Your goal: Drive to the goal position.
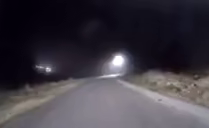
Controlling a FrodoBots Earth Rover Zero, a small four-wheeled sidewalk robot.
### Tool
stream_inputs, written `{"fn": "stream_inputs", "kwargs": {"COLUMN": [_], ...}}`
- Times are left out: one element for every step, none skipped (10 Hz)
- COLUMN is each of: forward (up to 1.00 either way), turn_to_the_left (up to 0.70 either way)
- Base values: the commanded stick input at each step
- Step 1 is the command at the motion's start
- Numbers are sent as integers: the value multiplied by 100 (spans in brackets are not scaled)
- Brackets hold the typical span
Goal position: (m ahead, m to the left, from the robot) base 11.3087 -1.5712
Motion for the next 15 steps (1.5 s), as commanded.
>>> {"fn": "stream_inputs", "kwargs": {"forward": [100, 100, 100, 100, 100, 100, 100, 100, 100, 100, 100, 100, 100, 100, 100], "turn_to_the_left": [5, 5, 5, 4, 4, 5, 5, 5, 5, 7, 10, 7, 5, 5, 5]}}
